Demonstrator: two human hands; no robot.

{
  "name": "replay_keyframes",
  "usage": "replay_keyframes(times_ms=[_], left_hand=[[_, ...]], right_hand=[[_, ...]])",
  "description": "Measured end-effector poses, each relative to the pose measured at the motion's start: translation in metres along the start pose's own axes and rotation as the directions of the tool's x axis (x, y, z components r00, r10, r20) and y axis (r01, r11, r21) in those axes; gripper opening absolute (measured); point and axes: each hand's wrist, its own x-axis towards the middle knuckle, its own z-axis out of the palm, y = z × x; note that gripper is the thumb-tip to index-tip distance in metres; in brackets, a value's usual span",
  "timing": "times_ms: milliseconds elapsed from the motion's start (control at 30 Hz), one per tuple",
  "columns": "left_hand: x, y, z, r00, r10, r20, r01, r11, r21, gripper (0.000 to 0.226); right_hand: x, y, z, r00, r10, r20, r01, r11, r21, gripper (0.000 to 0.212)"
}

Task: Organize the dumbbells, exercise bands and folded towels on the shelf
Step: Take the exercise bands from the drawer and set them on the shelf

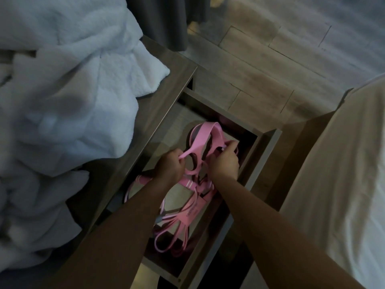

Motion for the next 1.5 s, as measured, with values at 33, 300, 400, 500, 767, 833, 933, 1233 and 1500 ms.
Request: replay_keyframes(times_ms=[33,300,400,500,767,833,933,1233,1500], left_hand=[[0.000,0.000,0.000,1.000,0.007,0.001,-0.007,1.000,-0.005,0.011],[-0.004,0.001,-0.003,1.000,-0.021,0.019,0.022,0.998,-0.063,0.011],[-0.011,0.008,-0.010,1.000,-0.030,-0.009,0.029,0.992,-0.121,0.013],[-0.024,0.026,-0.027,0.998,-0.046,-0.037,0.035,0.965,-0.259,0.022],[-0.122,0.107,-0.126,0.994,-0.080,-0.077,0.034,0.879,-0.475,0.012],[-0.155,0.118,-0.151,0.990,-0.100,-0.095,0.028,0.819,-0.573,0.009],[-0.199,0.126,-0.187,0.994,-0.025,-0.111,-0.051,0.777,-0.628,0.009],[-0.307,0.136,-0.262,0.955,0.057,-0.290,-0.252,0.670,-0.699,0.015],[-0.374,0.145,-0.276,0.952,0.036,-0.305,-0.307,0.179,-0.935,0.011]], right_hand=[[0.000,-0.001,0.000,1.000,0.004,0.002,-0.004,1.000,-0.008,0.047],[0.006,-0.010,-0.003,0.993,-0.106,0.046,0.115,0.877,-0.467,0.014],[0.001,-0.013,-0.017,0.990,-0.130,0.053,0.141,0.895,-0.424,0.014],[-0.011,-0.024,-0.038,0.973,-0.223,0.059,0.230,0.925,-0.302,0.016],[-0.097,-0.093,-0.122,0.962,-0.230,0.151,0.222,0.973,0.067,0.005],[-0.127,-0.108,-0.145,0.953,-0.237,0.187,0.218,0.969,0.117,0.010],[-0.173,-0.125,-0.175,0.931,-0.268,0.249,0.220,0.954,0.205,0.013],[-0.290,-0.161,-0.230,0.865,-0.435,0.250,0.249,0.805,0.538,0.012],[-0.327,-0.203,-0.253,0.581,-0.662,0.473,-0.063,0.543,0.838,0.035]])
